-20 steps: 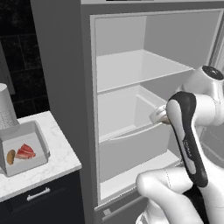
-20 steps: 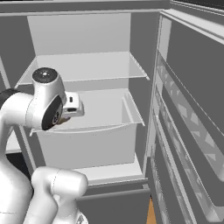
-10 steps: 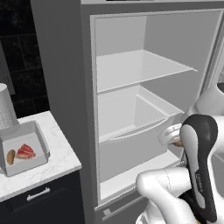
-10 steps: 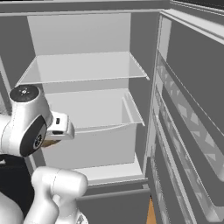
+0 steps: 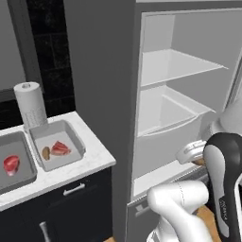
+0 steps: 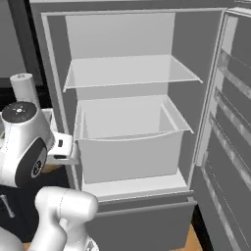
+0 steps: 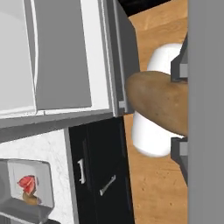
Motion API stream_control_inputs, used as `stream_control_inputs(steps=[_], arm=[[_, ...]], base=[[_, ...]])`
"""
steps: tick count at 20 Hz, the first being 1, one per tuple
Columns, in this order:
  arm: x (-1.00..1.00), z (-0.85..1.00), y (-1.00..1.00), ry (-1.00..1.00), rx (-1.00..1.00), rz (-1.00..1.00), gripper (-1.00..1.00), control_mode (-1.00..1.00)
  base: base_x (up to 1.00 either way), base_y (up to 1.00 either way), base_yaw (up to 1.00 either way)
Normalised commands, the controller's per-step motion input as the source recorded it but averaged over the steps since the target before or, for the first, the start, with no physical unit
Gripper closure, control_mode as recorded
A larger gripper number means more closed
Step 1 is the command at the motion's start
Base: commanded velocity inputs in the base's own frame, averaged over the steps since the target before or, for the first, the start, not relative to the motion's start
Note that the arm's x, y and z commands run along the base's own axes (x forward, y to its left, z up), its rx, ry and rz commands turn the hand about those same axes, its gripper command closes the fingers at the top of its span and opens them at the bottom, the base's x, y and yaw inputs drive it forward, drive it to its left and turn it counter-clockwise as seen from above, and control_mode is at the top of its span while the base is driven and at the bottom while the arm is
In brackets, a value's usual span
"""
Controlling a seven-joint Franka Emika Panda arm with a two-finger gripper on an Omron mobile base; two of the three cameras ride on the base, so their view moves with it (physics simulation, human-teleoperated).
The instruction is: Place one sweet potato and one steak in each tupperware on the nearby counter, to pack two identical lunches.
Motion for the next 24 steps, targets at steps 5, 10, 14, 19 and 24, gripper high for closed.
stream_control_inputs(steps=[5, 10, 14, 19, 24], arm=[[0.00, 0.00, 0.00, 0.00, 0.00, 0.00, 1.00, 1.00], [0.00, 0.00, 0.00, 0.00, 0.00, 0.00, 1.00, 1.00], [0.00, 0.00, 0.00, 0.00, 0.00, 0.00, 1.00, 1.00], [0.00, 0.00, 0.00, 0.00, 0.00, 0.00, 1.00, 1.00], [0.00, 0.00, 0.00, 0.00, 0.00, 0.00, 1.00, 1.00]], base=[[-0.37, 1.00, 0.04], [-0.15, 1.00, 0.04], [0.22, 1.00, 0.09], [0.49, 0.84, 0.17], [0.80, 0.06, 0.19]])
